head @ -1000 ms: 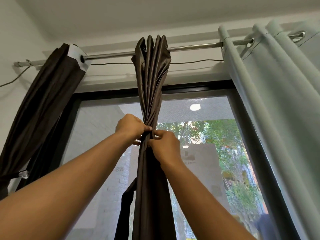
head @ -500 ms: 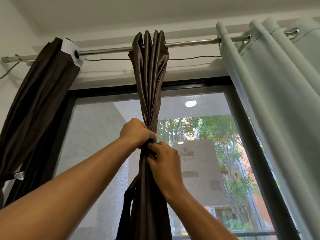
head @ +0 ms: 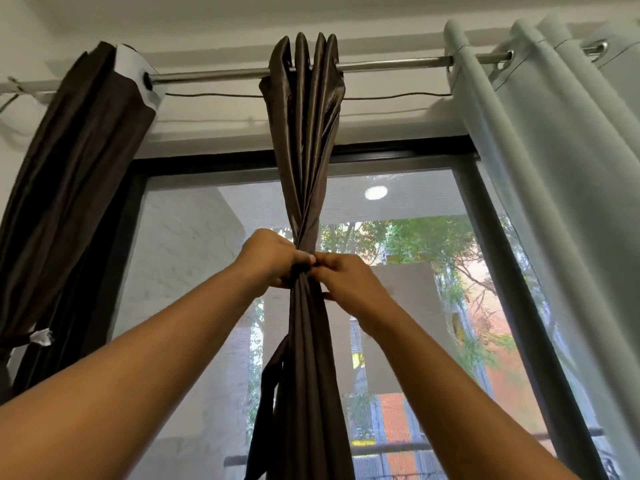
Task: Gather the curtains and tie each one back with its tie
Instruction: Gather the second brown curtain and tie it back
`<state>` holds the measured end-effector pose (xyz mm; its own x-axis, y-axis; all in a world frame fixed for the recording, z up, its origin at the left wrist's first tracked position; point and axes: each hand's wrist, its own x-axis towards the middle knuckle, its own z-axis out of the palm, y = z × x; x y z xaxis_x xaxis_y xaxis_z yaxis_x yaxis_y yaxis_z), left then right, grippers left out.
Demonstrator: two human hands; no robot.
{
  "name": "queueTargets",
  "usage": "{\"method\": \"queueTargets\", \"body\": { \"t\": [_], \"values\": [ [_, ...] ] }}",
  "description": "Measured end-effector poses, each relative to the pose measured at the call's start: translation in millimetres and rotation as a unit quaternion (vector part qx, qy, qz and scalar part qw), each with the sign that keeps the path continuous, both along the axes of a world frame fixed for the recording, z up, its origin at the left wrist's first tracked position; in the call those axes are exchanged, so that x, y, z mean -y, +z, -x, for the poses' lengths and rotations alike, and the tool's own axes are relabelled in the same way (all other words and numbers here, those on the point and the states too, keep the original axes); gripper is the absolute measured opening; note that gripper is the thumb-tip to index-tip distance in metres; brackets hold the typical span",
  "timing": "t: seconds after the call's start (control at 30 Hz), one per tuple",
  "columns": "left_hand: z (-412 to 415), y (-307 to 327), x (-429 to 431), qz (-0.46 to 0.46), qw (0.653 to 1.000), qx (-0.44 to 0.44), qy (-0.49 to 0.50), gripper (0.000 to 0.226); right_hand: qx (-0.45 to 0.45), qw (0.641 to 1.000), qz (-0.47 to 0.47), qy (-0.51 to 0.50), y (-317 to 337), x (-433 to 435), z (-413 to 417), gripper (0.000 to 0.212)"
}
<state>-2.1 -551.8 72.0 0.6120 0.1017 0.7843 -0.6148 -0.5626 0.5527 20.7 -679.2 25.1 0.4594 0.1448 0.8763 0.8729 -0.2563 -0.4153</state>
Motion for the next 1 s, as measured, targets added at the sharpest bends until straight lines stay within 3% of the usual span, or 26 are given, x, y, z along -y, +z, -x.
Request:
{"method": "queueTargets", "body": {
  "t": [0.13, 0.23, 0.37, 0.7, 1.0],
  "values": [
    [6.3, -0.4, -1.7, -0.006, 0.999, -0.040, -0.010, 0.011, 0.003, 0.998, 0.058, -0.036, -16.8, -2.9, 4.5, 0.022],
    [6.0, -2.2, -0.6, -0.008, 0.998, -0.058, -0.003, 0.007, 0.004, 0.994, 0.053, -0.096, -18.4, -10.8, 7.9, 0.034],
    [-0.7, -16.3, 1.4, -0.016, 0.997, -0.069, 0.012, 0.011, 0.007, 0.982, 0.059, -0.180, -31.8, -16.9, 4.3, 0.035],
    [-10.2, -32.4, -5.7, -0.020, 0.997, -0.071, -0.005, 0.019, 0.010, 0.980, -0.052, -0.191, -51.1, -24.7, -12.3, 0.017],
    [-1.5, -51.1, -23.4, -0.046, 0.998, -0.014, -0.034, 0.024, 0.044, 0.977, -0.030, -0.204, -48.8, -19.8, -15.0, 0.012]
  ]
}}
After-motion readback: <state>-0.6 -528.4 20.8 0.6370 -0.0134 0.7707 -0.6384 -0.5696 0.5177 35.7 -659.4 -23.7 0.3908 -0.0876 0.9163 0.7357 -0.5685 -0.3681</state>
